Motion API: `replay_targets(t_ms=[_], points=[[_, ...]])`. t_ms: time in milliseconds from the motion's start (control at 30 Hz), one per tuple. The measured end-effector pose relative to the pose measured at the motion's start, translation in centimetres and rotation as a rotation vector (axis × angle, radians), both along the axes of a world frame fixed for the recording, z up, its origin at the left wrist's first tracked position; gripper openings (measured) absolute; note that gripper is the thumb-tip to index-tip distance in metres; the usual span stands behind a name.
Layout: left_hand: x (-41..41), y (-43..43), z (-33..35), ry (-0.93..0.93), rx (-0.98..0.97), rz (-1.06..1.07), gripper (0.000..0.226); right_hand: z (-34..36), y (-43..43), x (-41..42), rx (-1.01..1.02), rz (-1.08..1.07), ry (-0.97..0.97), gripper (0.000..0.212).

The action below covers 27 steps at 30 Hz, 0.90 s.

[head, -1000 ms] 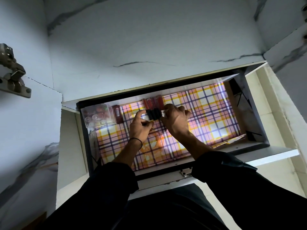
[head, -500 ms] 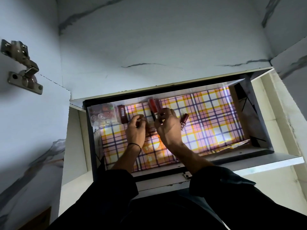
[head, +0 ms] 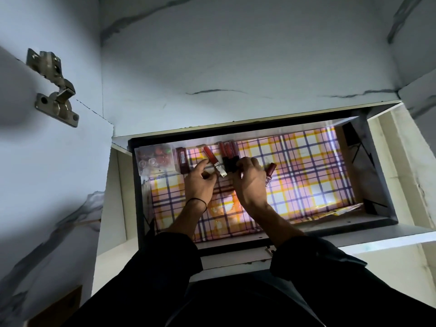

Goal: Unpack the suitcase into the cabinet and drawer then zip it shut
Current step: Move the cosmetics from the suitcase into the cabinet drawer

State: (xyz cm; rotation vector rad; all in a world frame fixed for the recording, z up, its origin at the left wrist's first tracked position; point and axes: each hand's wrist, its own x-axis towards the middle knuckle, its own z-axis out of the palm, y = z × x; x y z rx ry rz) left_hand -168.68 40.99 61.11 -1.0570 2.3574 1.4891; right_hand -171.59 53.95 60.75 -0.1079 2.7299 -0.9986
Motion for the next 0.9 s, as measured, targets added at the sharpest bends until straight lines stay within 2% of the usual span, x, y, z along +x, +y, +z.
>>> replay_targets(t_ms=[33,167,333,700,900], points=[[-0.2,0.3,-0.1,0.004,-0.004,-0.016,0.054,-0.2,0.3,-0.4,0.037,-0.018,-0.013,0.039],[-1.1,0.7,-0.2,0.003,-0.034,-0.099,0.063,-0.3,0.9,-2.1,0.170,0.034,-0.084,0.031],[-1.5,0.5,-0.4,-0.034,-0.054,-0.156,0.071,0.2,0.8,-3.1,0.104,0.079,-0.163,0.028],[-2.5,-1.5,-0.3,-0.074,-0.157,-0.372,0.071,-0.1,0.0,-2.0,0.005,0.023,-0.173,0.034],[-2.4,-1.7,-0.9,-0.063,-0.111,-0.351,0.072,0.2,0.7,-2.5,0.052,0.050,-0.171,0.034]])
